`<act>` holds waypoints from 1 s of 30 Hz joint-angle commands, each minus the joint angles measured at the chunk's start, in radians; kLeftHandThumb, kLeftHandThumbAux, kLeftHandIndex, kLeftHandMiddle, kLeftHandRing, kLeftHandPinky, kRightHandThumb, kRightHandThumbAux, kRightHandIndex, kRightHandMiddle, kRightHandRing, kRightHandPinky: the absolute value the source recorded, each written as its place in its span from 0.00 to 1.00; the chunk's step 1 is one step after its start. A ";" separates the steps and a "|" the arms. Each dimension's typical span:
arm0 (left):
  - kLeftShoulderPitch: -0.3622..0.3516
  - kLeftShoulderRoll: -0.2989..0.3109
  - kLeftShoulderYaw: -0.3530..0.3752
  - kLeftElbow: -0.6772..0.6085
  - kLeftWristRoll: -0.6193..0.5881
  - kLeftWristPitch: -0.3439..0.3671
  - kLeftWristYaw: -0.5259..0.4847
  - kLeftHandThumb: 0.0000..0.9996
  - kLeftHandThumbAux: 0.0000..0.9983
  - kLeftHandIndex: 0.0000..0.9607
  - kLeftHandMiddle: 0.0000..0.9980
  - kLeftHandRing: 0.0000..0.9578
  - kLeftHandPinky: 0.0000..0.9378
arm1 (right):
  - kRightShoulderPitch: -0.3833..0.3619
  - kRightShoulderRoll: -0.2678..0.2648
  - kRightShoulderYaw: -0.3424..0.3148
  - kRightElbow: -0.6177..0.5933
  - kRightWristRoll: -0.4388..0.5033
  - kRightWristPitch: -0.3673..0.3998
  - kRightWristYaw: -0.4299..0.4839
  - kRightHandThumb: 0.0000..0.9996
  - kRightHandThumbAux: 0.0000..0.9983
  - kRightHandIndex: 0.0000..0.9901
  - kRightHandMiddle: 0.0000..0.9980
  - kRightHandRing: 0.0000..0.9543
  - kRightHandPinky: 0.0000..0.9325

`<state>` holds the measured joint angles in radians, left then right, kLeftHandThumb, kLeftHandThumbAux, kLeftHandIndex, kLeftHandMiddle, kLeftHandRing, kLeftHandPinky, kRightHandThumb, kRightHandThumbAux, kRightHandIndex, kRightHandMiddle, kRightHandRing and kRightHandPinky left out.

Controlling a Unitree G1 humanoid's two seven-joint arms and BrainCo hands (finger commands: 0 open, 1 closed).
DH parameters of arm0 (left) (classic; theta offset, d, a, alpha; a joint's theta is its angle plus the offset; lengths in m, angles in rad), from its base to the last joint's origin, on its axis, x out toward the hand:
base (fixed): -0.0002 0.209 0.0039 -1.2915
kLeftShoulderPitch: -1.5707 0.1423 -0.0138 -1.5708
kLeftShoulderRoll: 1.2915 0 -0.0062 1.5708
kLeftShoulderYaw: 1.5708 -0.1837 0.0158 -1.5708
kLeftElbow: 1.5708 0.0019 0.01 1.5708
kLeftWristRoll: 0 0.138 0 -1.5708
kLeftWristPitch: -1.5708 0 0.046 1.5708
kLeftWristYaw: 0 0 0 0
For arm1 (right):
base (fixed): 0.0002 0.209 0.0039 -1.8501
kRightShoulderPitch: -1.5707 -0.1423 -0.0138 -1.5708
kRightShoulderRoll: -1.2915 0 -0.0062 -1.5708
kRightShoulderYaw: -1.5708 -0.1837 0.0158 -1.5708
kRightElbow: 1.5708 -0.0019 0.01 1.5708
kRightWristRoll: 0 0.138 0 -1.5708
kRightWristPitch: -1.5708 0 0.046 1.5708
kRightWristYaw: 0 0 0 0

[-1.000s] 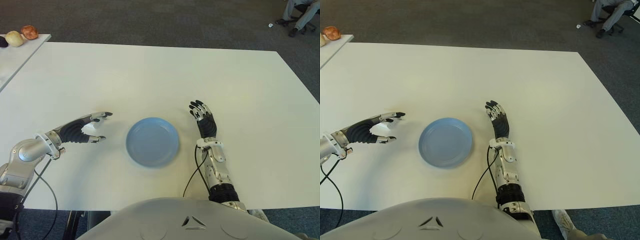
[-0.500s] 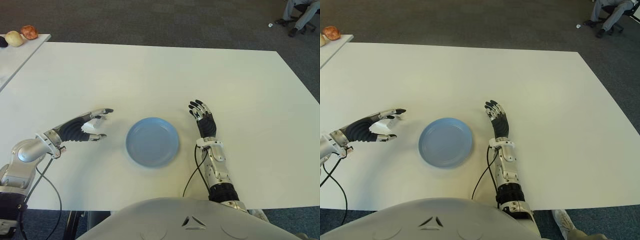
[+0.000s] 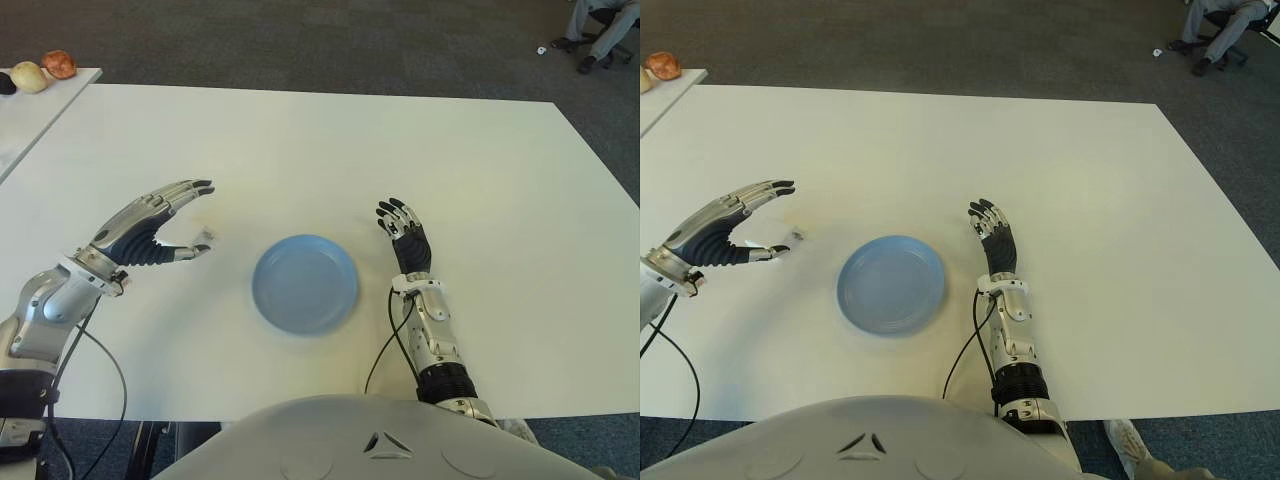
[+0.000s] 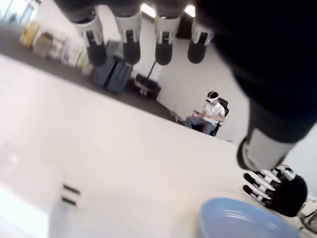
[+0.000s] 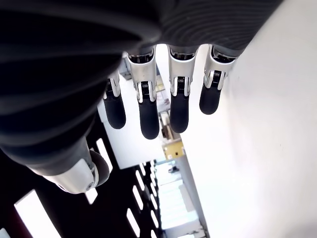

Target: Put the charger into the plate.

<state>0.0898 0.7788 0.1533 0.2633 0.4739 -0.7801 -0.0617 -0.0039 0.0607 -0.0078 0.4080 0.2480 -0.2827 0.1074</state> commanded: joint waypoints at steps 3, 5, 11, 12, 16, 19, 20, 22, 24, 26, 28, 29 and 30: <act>-0.111 0.054 -0.045 0.184 0.159 -0.059 0.171 0.35 0.51 0.00 0.00 0.00 0.00 | 0.047 0.030 -0.007 0.066 -0.006 0.058 0.003 0.00 0.67 0.19 0.25 0.21 0.18; -0.167 0.066 -0.083 0.281 0.211 -0.061 0.233 0.35 0.50 0.00 0.00 0.00 0.00 | 0.046 0.029 -0.010 0.070 -0.005 0.057 0.007 0.00 0.67 0.19 0.25 0.21 0.18; -0.261 0.081 -0.174 0.452 0.318 -0.022 0.401 0.27 0.44 0.00 0.00 0.00 0.00 | 0.046 0.031 -0.014 0.069 -0.004 0.061 0.014 0.01 0.67 0.19 0.25 0.22 0.19; -0.268 0.081 -0.184 0.472 0.325 -0.010 0.422 0.26 0.43 0.00 0.00 0.00 0.00 | 0.046 0.031 -0.014 0.068 -0.004 0.061 0.015 0.02 0.68 0.19 0.26 0.22 0.19; -0.283 0.081 -0.225 0.523 0.344 0.030 0.493 0.25 0.42 0.00 0.00 0.00 0.01 | 0.047 0.031 -0.016 0.066 -0.005 0.062 0.016 0.02 0.68 0.20 0.26 0.22 0.19; -0.293 0.073 -0.264 0.571 0.365 0.064 0.551 0.25 0.42 0.00 0.00 0.00 0.01 | 0.048 0.030 -0.017 0.063 -0.004 0.064 0.017 0.02 0.68 0.20 0.26 0.22 0.19; -0.296 0.071 -0.276 0.585 0.370 0.073 0.568 0.25 0.42 0.00 0.00 0.00 0.01 | 0.048 0.031 -0.018 0.063 -0.004 0.064 0.018 0.02 0.68 0.20 0.26 0.22 0.18; -0.305 0.067 -0.301 0.608 0.378 0.087 0.600 0.25 0.41 0.00 0.00 0.00 0.01 | 0.048 0.030 -0.020 0.063 -0.003 0.065 0.019 0.01 0.68 0.20 0.26 0.22 0.18; -0.318 0.060 -0.330 0.641 0.390 0.105 0.636 0.25 0.41 0.00 0.00 0.00 0.00 | 0.047 0.029 -0.021 0.063 -0.001 0.066 0.023 0.01 0.68 0.20 0.26 0.22 0.18; -0.332 0.053 -0.359 0.677 0.403 0.126 0.671 0.24 0.41 0.00 0.00 0.00 0.00 | 0.046 0.028 -0.022 0.064 0.000 0.066 0.027 0.01 0.68 0.20 0.26 0.22 0.18; -0.343 0.051 -0.384 0.702 0.409 0.139 0.697 0.23 0.42 0.00 0.00 0.00 0.00 | 0.046 0.028 -0.022 0.065 0.001 0.066 0.029 0.01 0.68 0.20 0.26 0.22 0.18; -0.348 0.050 -0.396 0.713 0.412 0.147 0.707 0.23 0.42 0.00 0.00 0.00 0.00 | 0.046 0.028 -0.022 0.065 0.001 0.066 0.030 0.01 0.68 0.20 0.26 0.22 0.18; -0.352 0.050 -0.407 0.722 0.412 0.152 0.715 0.22 0.42 0.00 0.00 0.00 0.00 | 0.046 0.028 -0.022 0.066 0.001 0.066 0.031 0.01 0.68 0.20 0.26 0.22 0.18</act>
<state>-0.2338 0.8461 -0.2137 0.9501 0.8597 -0.6459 0.6217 -0.0066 0.0605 -0.0237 0.4141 0.2505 -0.2836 0.1445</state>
